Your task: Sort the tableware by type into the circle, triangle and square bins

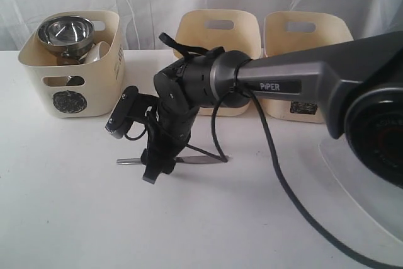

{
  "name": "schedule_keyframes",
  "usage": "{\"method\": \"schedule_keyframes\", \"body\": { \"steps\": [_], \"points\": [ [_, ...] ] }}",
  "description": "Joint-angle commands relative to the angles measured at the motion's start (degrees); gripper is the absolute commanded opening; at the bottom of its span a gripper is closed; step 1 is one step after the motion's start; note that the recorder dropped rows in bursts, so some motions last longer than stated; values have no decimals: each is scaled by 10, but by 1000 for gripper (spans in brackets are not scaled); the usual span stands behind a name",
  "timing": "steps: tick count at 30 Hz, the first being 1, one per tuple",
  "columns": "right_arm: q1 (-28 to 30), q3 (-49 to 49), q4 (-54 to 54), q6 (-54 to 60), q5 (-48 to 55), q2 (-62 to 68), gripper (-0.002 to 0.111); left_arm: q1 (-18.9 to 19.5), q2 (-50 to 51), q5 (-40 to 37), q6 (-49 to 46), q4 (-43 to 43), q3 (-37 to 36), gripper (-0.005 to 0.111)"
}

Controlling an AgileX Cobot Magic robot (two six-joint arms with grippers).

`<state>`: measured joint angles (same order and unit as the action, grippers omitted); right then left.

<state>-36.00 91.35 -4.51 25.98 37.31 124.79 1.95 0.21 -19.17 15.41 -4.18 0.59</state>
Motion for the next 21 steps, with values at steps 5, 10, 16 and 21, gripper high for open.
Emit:
{"method": "schedule_keyframes", "body": {
  "steps": [5,10,16,21],
  "points": [
    [0,2,1,-7,18,16,67,-1,-2,-9,-2,3,-6,0],
    [0,2,21,-7,55,19,64,-1,-2,-9,-2,3,-6,0],
    [0,2,45,23,137,19,62,-1,-2,-9,-2,3,-6,0],
    [0,2,49,23,138,19,55,-1,-2,-9,-2,3,-6,0]
  ]
}}
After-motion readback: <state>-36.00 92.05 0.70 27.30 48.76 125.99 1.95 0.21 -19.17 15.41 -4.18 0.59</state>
